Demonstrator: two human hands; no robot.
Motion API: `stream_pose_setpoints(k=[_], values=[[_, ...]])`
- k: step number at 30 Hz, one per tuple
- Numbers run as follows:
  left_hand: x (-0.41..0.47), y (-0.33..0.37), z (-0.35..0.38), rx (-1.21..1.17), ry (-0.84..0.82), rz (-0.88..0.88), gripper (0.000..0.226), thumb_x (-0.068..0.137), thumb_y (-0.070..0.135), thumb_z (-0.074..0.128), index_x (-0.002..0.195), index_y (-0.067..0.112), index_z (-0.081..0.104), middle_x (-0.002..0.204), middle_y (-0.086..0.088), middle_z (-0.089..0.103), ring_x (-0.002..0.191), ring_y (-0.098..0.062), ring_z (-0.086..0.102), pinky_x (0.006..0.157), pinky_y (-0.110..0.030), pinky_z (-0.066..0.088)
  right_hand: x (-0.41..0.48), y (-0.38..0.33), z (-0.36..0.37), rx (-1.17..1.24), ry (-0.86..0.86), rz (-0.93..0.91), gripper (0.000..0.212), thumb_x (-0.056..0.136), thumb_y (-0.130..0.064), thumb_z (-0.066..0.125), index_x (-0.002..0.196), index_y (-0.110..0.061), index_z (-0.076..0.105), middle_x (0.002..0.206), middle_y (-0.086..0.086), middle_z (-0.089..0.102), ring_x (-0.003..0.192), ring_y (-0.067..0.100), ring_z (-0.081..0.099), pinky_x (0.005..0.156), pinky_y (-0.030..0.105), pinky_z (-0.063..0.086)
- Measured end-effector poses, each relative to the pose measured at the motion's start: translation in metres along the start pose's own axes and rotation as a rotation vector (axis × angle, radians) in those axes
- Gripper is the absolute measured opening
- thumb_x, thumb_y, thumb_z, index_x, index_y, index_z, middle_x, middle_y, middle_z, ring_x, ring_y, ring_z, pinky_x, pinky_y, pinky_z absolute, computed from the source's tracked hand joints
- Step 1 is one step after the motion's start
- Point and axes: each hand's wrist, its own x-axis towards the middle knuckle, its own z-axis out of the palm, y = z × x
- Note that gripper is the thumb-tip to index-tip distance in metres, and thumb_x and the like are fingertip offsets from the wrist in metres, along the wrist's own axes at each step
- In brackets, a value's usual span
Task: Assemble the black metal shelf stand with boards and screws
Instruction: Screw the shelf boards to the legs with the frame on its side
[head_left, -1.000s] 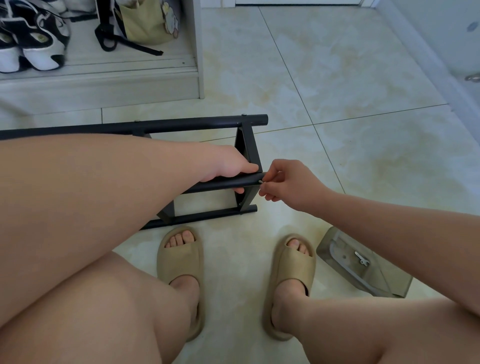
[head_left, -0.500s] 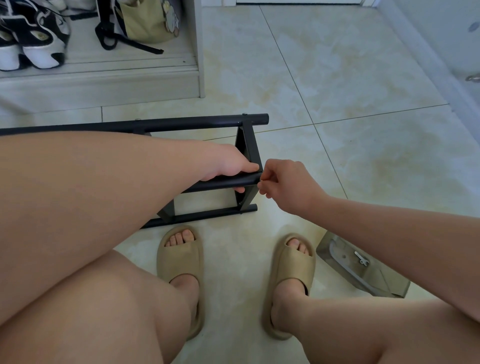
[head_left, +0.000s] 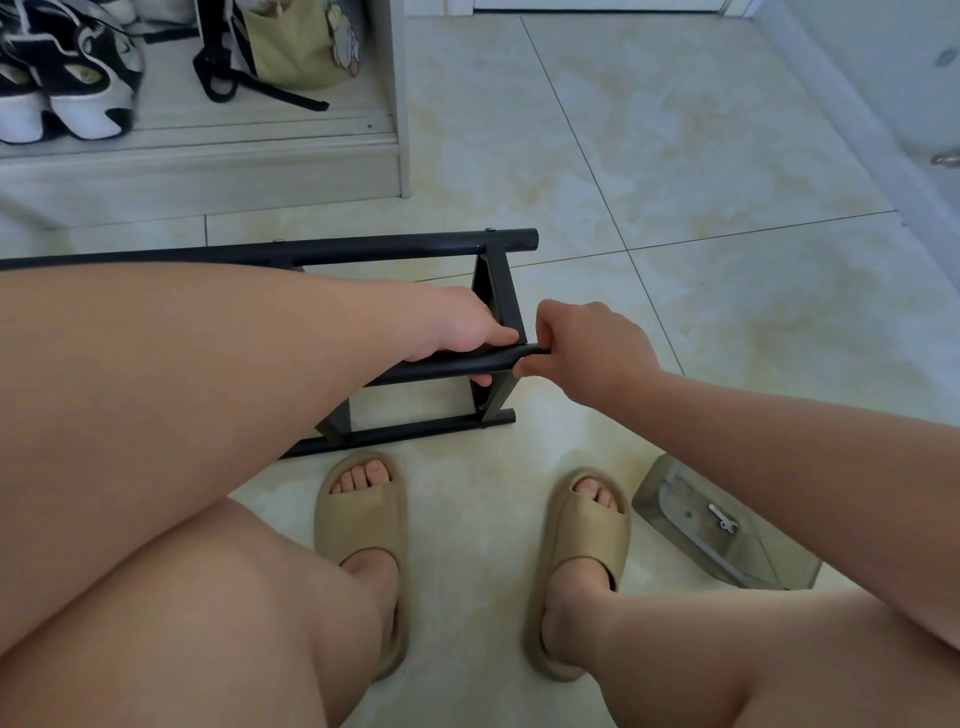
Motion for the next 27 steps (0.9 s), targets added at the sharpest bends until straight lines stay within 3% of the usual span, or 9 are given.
stream_pose_setpoints(k=[3, 6, 8, 10, 12, 15, 21, 27], values=[[-0.002, 0.002, 0.002, 0.033, 0.053, 0.005, 0.033, 0.1, 0.041, 0.055, 0.107, 0.012, 0.069, 0.088, -0.003, 0.078, 0.091, -0.019, 0.072, 0.093, -0.035, 0.05, -0.001, 0.001, 0.001, -0.026, -0.015, -0.048, 0.041, 0.087, -0.052, 0.07, 0.084, -0.022, 0.042, 0.075, -0.005, 0.049, 0.067, 0.021, 0.049, 0.052, 0.031, 0.028], [-0.01, 0.008, 0.009, 0.196, 0.175, 0.021, 0.025, 0.102, 0.029, 0.048, 0.096, 0.011, 0.064, 0.092, -0.005, 0.068, 0.081, -0.023, 0.056, 0.069, -0.03, 0.043, -0.005, 0.002, -0.003, 0.074, -0.058, -0.073, 0.039, 0.087, -0.051, 0.07, 0.091, -0.019, 0.048, 0.082, -0.006, 0.054, 0.076, 0.02, 0.052, 0.058, 0.033, 0.036], [-0.026, 0.015, 0.014, 0.373, 0.209, -0.008, 0.027, 0.104, 0.014, 0.037, 0.109, 0.007, 0.063, 0.11, -0.012, 0.063, 0.089, -0.024, 0.051, 0.068, -0.027, 0.04, -0.013, 0.008, -0.008, 0.147, -0.07, -0.091, 0.038, 0.089, -0.052, 0.068, 0.1, -0.018, 0.054, 0.092, -0.004, 0.058, 0.085, 0.019, 0.055, 0.067, 0.035, 0.043], [-0.03, 0.014, 0.021, 0.521, 0.247, -0.028, 0.028, 0.102, 0.009, 0.035, 0.114, 0.008, 0.06, 0.122, -0.01, 0.061, 0.1, -0.028, 0.055, 0.078, -0.032, 0.041, -0.026, 0.019, -0.013, 0.173, -0.06, -0.107, 0.037, 0.094, -0.051, 0.062, 0.112, -0.019, 0.056, 0.107, -0.002, 0.059, 0.097, 0.019, 0.055, 0.078, 0.036, 0.045], [-0.041, 0.016, 0.025, 0.536, 0.377, -0.015, 0.023, 0.1, 0.02, 0.04, 0.118, 0.015, 0.053, 0.127, -0.007, 0.055, 0.112, -0.032, 0.05, 0.086, -0.04, 0.038, -0.044, 0.035, -0.017, 0.134, -0.07, -0.113, 0.041, 0.098, -0.047, 0.056, 0.13, -0.021, 0.052, 0.126, -0.001, 0.057, 0.112, 0.019, 0.052, 0.09, 0.036, 0.044], [-0.05, 0.025, 0.034, 0.789, 0.429, 0.18, 0.044, 0.102, 0.041, 0.039, 0.14, 0.02, 0.045, 0.149, -0.007, 0.042, 0.134, -0.033, 0.036, 0.103, -0.047, 0.033, -0.075, 0.063, -0.02, -0.024, -0.082, -0.117, 0.056, 0.102, -0.046, 0.051, 0.151, -0.023, 0.037, 0.152, 0.0, 0.043, 0.139, 0.025, 0.038, 0.11, 0.041, 0.036], [-0.055, 0.061, 0.086, 0.972, 0.201, 0.4, 0.061, 0.102, 0.057, 0.029, 0.157, 0.031, 0.021, 0.168, 0.0, 0.004, 0.154, -0.025, -0.005, 0.122, -0.051, 0.009, -0.132, 0.118, -0.02, -0.203, -0.099, -0.025, 0.071, 0.102, -0.057, 0.039, 0.161, -0.032, 0.007, 0.17, -0.003, 0.002, 0.156, 0.024, -0.002, 0.123, 0.043, 0.009], [-0.033, 0.1, 0.157, 1.051, 0.09, 0.44, 0.068, 0.101, 0.061, 0.027, 0.159, 0.032, 0.008, 0.168, -0.002, -0.003, 0.154, -0.028, -0.009, 0.122, -0.053, 0.008, -0.159, 0.178, 0.007, -0.221, -0.192, 0.118, 0.077, 0.101, -0.063, 0.034, 0.159, -0.037, -0.008, 0.169, -0.005, -0.013, 0.155, 0.025, -0.014, 0.124, 0.052, 0.001]])
